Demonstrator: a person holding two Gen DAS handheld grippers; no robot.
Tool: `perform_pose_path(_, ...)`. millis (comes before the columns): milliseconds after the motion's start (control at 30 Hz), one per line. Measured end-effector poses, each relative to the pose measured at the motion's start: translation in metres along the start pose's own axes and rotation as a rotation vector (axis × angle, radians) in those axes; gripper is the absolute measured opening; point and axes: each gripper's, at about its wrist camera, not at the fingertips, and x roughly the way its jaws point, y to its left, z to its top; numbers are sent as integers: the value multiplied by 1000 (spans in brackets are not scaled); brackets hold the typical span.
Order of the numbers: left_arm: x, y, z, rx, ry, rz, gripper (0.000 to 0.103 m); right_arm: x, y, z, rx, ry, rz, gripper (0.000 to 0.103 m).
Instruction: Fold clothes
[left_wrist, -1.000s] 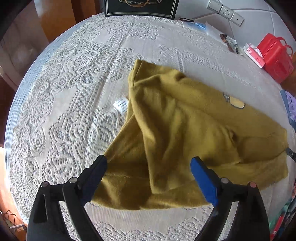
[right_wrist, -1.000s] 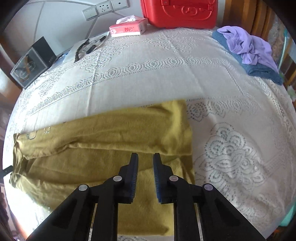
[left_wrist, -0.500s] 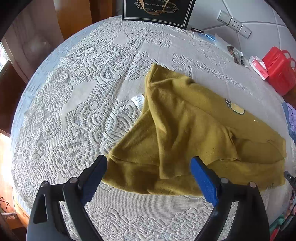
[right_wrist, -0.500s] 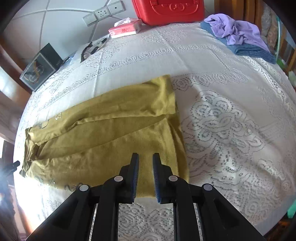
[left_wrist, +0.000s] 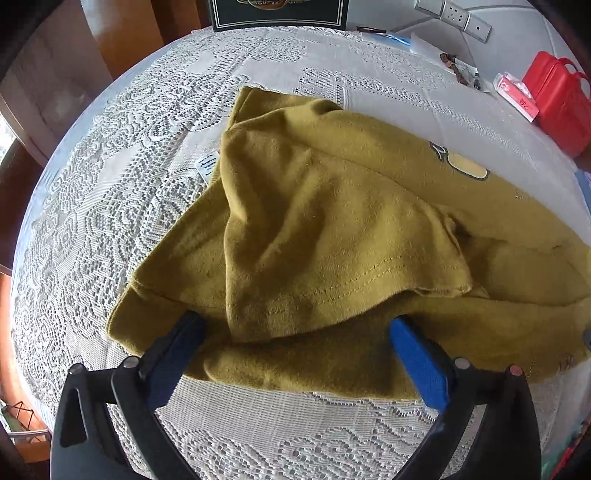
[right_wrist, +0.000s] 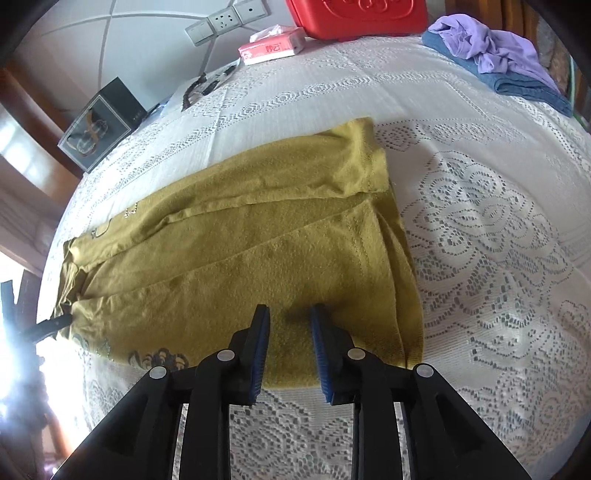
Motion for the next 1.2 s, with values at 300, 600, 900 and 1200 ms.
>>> perform_pose_path(300,-41,-37,1,-47,-36,-37,53,-31,-19,30,-79,-9,-194,0)
perform_pose_path(600,-62,-208,-43,-206,0,-227,53,-19,-33,123,-531,8,31,12)
perform_pose_path(900,-68,-352,-105,-451,88,-93,54,14,-73,158,-911,169,253,25)
perform_pose_path(1200,-65,-419,-120,-551,91,28,56,24,-65,163,-1180,203,375,26)
